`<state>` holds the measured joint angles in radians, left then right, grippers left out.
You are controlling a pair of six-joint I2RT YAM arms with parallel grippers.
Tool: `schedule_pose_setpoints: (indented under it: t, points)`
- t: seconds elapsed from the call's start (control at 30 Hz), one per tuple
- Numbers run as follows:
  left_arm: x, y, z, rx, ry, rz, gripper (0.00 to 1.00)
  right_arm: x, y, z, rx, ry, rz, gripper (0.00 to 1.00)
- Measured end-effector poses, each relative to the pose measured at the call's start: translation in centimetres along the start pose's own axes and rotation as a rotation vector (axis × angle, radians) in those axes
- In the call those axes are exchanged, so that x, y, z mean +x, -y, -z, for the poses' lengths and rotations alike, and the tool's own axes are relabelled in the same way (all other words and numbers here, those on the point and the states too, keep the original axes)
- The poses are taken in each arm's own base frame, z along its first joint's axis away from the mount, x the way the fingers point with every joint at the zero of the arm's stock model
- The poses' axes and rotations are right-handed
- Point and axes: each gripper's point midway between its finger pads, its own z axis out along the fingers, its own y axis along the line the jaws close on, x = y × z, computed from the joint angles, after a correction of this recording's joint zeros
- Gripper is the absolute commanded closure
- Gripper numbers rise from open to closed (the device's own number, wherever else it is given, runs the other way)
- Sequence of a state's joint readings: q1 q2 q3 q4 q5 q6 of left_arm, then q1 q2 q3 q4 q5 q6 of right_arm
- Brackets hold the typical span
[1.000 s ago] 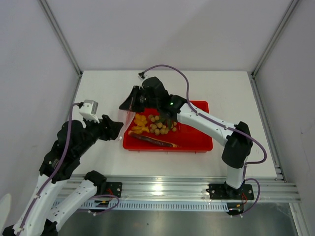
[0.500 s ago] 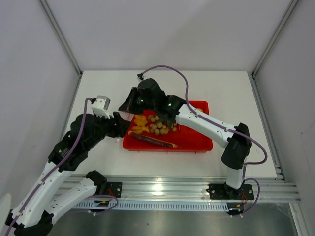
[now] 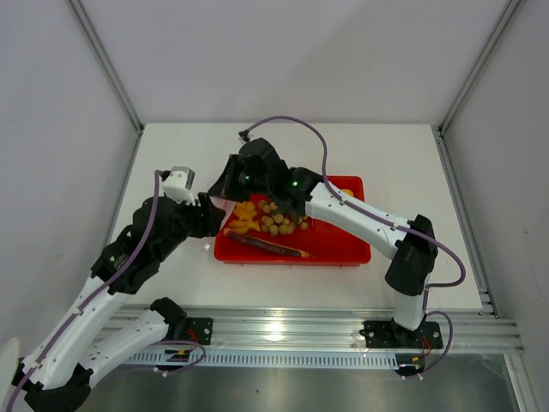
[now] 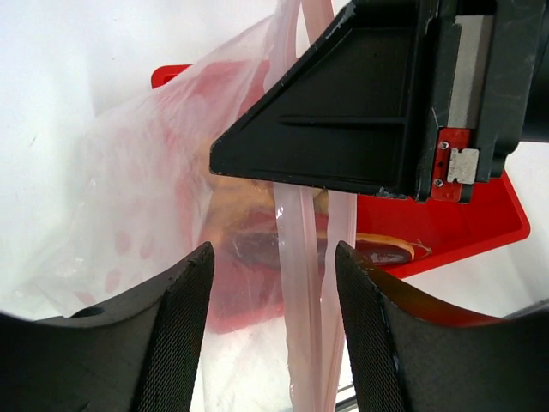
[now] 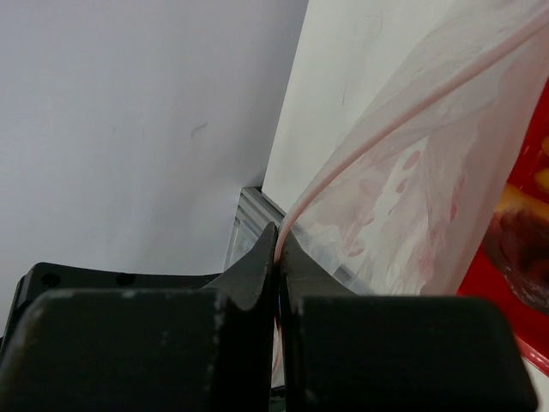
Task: Place the food in the zip-top bag and seal the zipper
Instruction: Pick up the zipper food storage bag at the corner of the board.
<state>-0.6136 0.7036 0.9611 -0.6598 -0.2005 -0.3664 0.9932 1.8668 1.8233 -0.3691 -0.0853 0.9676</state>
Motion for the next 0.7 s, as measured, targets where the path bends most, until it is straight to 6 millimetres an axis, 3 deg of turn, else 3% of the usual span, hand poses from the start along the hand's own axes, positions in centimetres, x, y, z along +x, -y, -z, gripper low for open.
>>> schedule_pose_setpoints:
  t: [0.23,0.47,0.5,0.63,0.7]
  points:
    - [0.0,-0.25,-0.16,-0.016,0.0,0.0,0.53,0.29,0.35,-0.18,0.003,-0.007,-0.006,1.0]
    - [0.43,-0.21,-0.49,-0.014,-0.012,-0.003,0.6,0.28,0.24,-0.22,0.001,-0.006,-0.024,1.0]
    - [0.52,-0.19,-0.55,-0.013,-0.015,-0.003,0.59,0.26,0.22,-0.23,0.0,-0.004,-0.027,1.0]
    - [0.79,-0.16,-0.68,-0.011,-0.025,-0.004,0.35,0.18,0.22,-0.24,0.002,0.0,-0.031,1.0]
    - [0.89,-0.11,-0.78,-0.011,-0.029,0.001,0.33,0.14,0.22,-0.25,0.002,0.002,-0.035,1.0]
